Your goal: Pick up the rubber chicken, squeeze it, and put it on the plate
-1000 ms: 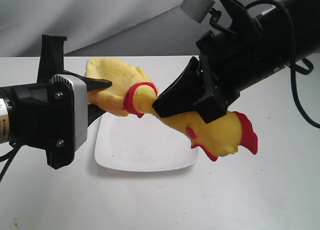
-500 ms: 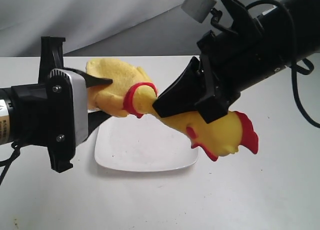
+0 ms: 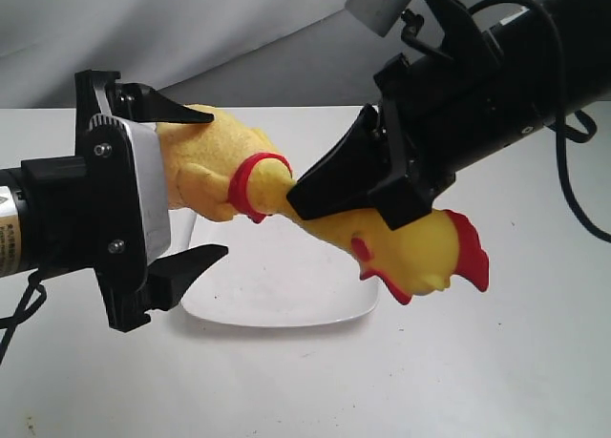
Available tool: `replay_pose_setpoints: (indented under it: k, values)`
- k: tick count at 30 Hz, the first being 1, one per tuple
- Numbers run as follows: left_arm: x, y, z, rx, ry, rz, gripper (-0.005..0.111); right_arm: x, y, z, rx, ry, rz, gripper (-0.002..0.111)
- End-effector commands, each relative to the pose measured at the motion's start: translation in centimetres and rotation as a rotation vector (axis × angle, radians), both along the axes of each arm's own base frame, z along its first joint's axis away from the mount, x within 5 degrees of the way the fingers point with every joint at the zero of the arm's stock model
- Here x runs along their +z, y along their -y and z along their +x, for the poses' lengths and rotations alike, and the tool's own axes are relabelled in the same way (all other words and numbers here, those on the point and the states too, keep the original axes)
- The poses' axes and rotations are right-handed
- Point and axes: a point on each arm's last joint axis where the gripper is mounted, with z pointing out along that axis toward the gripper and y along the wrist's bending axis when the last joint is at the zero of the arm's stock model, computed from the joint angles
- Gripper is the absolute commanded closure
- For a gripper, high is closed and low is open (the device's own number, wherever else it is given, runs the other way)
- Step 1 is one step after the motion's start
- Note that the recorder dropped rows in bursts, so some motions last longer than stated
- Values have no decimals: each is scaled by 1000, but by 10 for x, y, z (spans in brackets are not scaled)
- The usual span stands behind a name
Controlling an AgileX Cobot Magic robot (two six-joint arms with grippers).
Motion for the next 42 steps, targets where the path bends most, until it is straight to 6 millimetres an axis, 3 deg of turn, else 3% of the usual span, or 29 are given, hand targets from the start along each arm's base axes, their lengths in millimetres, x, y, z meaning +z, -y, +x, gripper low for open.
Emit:
replay_pose_setpoints:
  k: [1,2,3,4,5,14,17,19,21,23,25,29,32,34,42]
  values:
    - [0,0,1,25,-9,-12,36,8,-1,-3,9,13,43,108]
    - [0,0,1,25,-9,-12,46,8,-1,-3,9,13,43,108]
    - [0,0,1,22,-12,-16,73,8,-1,-3,9,13,43,108]
    - [0,0,1,22,-17,-23,84,7,0,-3,9,14,40,108]
    - [0,1,0,14,-27,-36,106,7,0,-3,10,16,35,108]
    - [0,-2,2,61,-24,-35,105,7,0,-2,2,24,34,108]
    - [0,-2,2,56,-26,-37,85,7,0,-2,1,25,34,108]
    - [0,-1,1,44,-26,-34,64,7,0,-2,1,25,34,108]
    - [0,-1,1,44,-26,-34,35,7,0,-2,1,25,34,108]
    - [0,-2,2,55,-22,-30,17,7,0,-2,1,25,34,108]
    - [0,-2,2,65,-27,-38,12,7,0,-1,-1,26,35,108]
    - [0,-2,2,65,-27,-38,15,7,0,-1,0,27,32,108]
    - [0,-2,2,65,-27,-38,23,7,0,-1,0,27,32,108]
    - [0,-2,2,65,-27,-38,35,7,0,-1,0,27,32,108]
    - [0,-2,2,106,-81,-115,107,7,0,-1,-1,27,31,108]
